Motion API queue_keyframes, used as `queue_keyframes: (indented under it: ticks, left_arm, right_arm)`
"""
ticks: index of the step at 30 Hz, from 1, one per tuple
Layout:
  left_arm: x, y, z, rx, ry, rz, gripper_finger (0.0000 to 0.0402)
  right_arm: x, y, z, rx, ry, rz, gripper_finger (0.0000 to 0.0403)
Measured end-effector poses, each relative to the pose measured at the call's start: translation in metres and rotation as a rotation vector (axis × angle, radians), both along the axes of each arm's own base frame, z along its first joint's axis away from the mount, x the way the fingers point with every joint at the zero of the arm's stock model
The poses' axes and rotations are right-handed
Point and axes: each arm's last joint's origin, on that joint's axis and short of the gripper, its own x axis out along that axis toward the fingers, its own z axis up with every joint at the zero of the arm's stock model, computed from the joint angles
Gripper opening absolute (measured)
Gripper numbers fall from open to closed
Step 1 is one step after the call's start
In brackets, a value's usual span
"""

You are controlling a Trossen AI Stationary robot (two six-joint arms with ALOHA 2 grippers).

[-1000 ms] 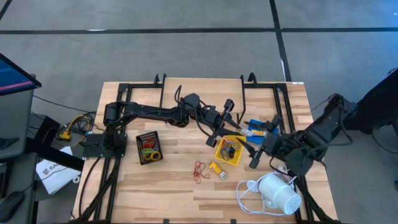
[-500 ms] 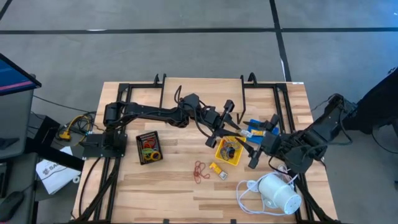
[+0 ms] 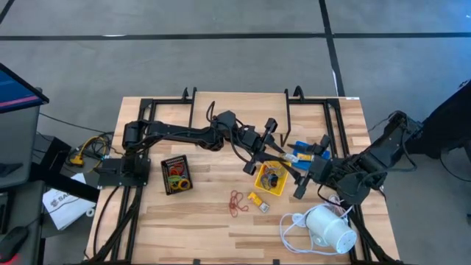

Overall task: Pick & Place Office Desk Supplies
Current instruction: Put the yellow crayon box into the blue bin

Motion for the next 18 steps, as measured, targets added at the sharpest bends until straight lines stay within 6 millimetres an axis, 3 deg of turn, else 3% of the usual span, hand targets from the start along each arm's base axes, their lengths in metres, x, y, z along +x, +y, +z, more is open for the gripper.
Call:
queue_keyframes:
  ticks: [9, 18]
  left_arm:
    - [0.0000, 0.0000, 0.0000, 0.000, 0.000, 0.000, 0.0066]
    - [0.0000, 0.0002, 0.0000, 0.000, 0.000, 0.001, 0.0066]
  right_arm:
    - [0.0000, 0.0000, 0.0000, 0.002, -0.001, 0.000, 0.0163]
    - [0.0000, 0.0000, 0.0000, 0.002, -0.001, 0.000, 0.0134]
